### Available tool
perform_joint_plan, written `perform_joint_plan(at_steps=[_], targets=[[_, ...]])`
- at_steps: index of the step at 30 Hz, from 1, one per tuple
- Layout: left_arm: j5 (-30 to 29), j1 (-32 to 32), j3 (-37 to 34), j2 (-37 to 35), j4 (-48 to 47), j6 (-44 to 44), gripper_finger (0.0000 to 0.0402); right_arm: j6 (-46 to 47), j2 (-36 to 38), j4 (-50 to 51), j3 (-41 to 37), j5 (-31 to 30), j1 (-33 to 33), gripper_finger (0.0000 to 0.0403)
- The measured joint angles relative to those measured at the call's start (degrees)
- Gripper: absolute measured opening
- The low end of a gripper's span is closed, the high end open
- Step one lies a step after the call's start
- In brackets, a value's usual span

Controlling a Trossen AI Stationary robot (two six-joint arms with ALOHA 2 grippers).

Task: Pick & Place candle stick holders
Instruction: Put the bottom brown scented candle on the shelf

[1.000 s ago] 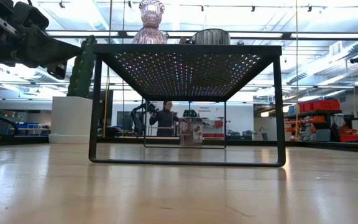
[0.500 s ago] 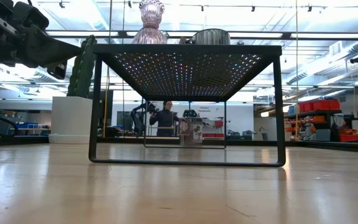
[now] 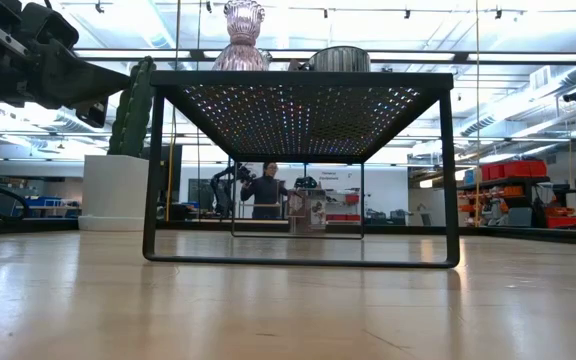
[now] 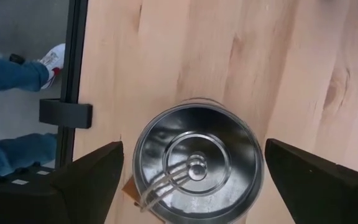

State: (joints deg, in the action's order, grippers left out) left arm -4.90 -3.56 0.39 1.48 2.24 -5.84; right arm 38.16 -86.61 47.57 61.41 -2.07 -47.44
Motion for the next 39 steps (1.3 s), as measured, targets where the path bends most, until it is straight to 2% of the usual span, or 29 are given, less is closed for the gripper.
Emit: perform_joint_plan(at_steps=[20, 26, 31, 39], targets=[[0.0, 0.0, 0.0, 0.0, 0.0, 0.0, 0.0018, -1.5, 0.2, -1.9, 0.0, -0.6, -1.1, 0.0388], [0.0, 0.0, 0.0, 0.0, 0.0, 0.0, 0.0018, -5.2, 0.2, -1.9, 0.0, -0.1, -1.1, 0.0388], [0.0, 0.0, 0.0, 0.0, 0.0, 0.0, 0.0018, -2.1, 0.2, -1.8, 0.0, 3.2, -1.0, 0.0388], [0.0, 0.0, 0.0, 0.0, 0.0, 0.0, 0.0018, -2.7, 0.2, -1.8, 0.0, 2.4, -1.1, 0.0388]])
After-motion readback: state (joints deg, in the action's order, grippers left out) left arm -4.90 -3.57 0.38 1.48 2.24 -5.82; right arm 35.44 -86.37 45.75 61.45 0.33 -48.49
